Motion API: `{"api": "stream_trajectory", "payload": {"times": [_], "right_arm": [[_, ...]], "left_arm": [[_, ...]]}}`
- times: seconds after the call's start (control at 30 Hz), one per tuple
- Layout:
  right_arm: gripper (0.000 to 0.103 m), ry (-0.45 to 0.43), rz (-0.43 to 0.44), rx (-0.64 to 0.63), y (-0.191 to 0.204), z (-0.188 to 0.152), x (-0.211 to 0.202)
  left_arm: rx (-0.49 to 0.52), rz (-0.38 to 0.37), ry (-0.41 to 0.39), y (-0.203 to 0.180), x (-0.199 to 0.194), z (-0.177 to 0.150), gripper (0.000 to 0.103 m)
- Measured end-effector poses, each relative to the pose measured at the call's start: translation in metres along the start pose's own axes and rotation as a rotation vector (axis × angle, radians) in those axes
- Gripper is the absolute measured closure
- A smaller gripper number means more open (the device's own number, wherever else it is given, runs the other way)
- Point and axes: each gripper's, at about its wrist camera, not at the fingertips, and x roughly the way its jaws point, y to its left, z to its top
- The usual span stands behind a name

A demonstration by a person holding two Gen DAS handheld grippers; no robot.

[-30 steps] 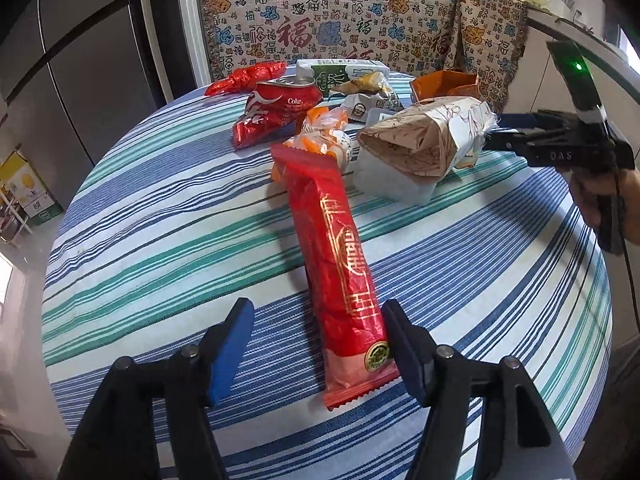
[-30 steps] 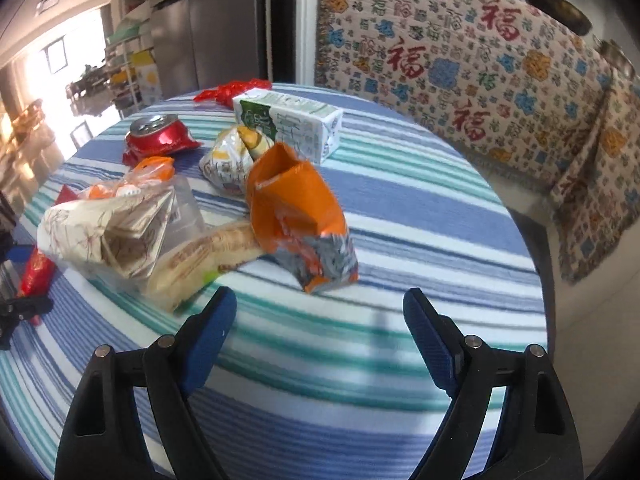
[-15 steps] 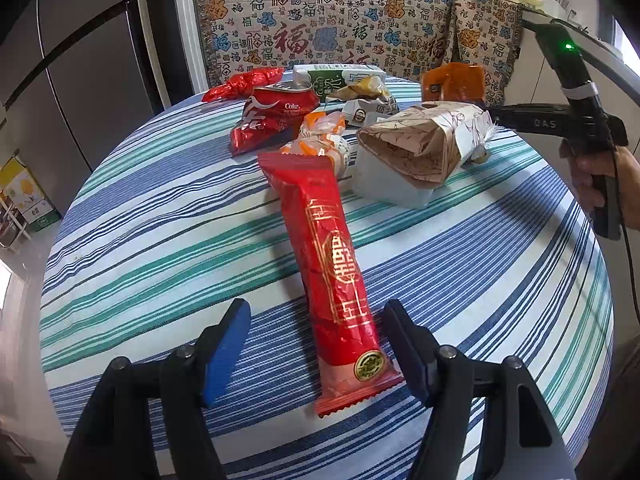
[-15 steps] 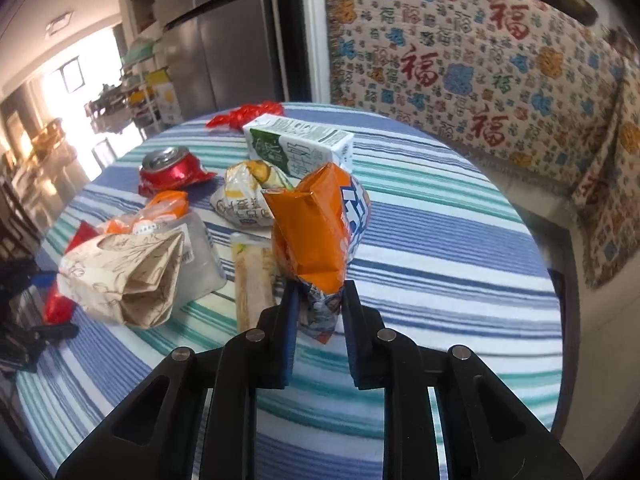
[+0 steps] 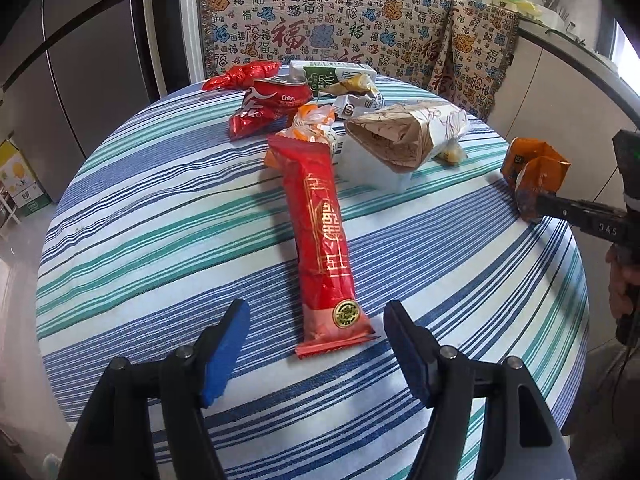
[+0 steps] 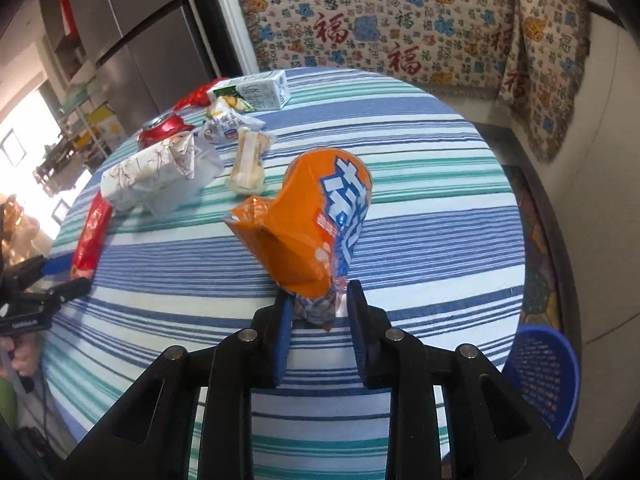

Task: Collect trash
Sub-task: 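Grasp red long wrapper with left tool while right tool holds orange bag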

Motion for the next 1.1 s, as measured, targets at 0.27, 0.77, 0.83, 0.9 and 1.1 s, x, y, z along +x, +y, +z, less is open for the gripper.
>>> {"api": "stream_trajectory", "payload": {"times": [0.27,0.77,0.83,0.9,1.1], "right_arm": [[0.042,-0.053,-0.045,-0.078,0.011,0.004,-0.001],[0.026,-0.010,0.006,-0.115,0.037,-0.008,-0.011],[0.020,-0.057,-0.090,-0.232,0.048,-0.012,-0.016],[0.016,-0.088,-0.118,-0.321,0.058,-0.015,-0.020],[0.016,-0.144,-0.072,-0.334,0.061,-0.014,-0.026]], "left_arm": [[-0.042,-0.070,-0.025,0.002,-0.010,0.006,0.032],[-0.053,-0.077,-0.037,-0.001,-0.008,0.008,0.032],[-0.045,-0.076,-0.036,-0.005,-0.006,0.010,0.032],[-0.046,-0.065,-0.032,-0.007,-0.003,0.012,0.032],[-0.080,-0.066,-0.031,-0.003,0.003,0.019,0.032]]}}
